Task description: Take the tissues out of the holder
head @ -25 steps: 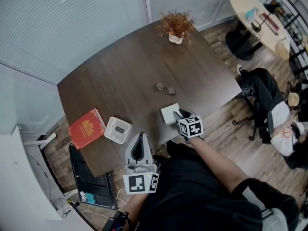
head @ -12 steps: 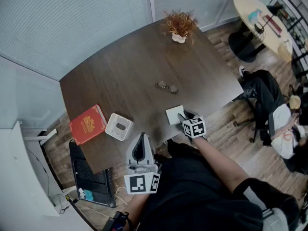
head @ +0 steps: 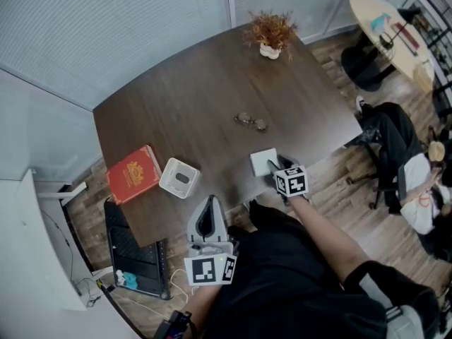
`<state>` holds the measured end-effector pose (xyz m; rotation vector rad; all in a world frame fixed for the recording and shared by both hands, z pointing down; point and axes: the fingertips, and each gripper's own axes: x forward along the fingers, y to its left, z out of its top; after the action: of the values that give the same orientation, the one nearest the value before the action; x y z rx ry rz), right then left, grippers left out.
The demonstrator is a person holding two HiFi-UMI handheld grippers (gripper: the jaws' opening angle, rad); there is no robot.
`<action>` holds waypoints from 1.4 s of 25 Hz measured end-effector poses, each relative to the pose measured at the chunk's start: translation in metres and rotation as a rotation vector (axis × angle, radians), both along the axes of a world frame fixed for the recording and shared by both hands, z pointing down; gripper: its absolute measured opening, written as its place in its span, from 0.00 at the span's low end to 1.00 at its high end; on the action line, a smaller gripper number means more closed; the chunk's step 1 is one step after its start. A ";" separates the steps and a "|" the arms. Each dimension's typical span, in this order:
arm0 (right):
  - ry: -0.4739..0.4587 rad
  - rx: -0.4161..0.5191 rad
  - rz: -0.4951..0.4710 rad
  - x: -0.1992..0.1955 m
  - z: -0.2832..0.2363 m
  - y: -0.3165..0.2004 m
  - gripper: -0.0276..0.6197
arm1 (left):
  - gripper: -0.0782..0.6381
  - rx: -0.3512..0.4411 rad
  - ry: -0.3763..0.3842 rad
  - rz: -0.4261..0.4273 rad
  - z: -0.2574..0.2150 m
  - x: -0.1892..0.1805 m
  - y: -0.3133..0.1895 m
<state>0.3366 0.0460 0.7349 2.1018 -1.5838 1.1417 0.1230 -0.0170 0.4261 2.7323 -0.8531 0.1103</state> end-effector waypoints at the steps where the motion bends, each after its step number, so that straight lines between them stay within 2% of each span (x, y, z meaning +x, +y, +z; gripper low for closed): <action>1: 0.000 0.003 0.001 0.000 -0.001 0.000 0.29 | 0.10 0.000 0.000 0.002 0.000 -0.002 0.001; 6: 0.016 0.013 -0.006 -0.006 -0.015 0.002 0.29 | 0.10 0.002 0.012 0.001 -0.004 -0.018 0.005; 12: 0.059 0.072 -0.025 -0.026 -0.050 -0.003 0.29 | 0.10 0.011 0.039 -0.049 -0.010 -0.059 0.001; 18: 0.058 0.093 -0.067 -0.072 -0.084 -0.001 0.29 | 0.10 0.004 0.102 -0.089 -0.028 -0.103 -0.002; 22: 0.072 0.120 -0.095 -0.109 -0.109 0.001 0.29 | 0.10 0.025 0.138 -0.076 -0.039 -0.128 0.006; 29: 0.121 0.171 -0.131 -0.164 -0.140 -0.001 0.29 | 0.10 -0.004 0.150 -0.102 -0.032 -0.179 0.012; 35: 0.160 0.209 -0.133 -0.197 -0.162 -0.003 0.29 | 0.10 -0.020 0.198 -0.081 -0.029 -0.195 0.021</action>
<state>0.1391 0.0430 0.5729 2.1151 -1.8009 0.7739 -0.0719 0.0042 0.3973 2.6308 -0.8981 -0.1648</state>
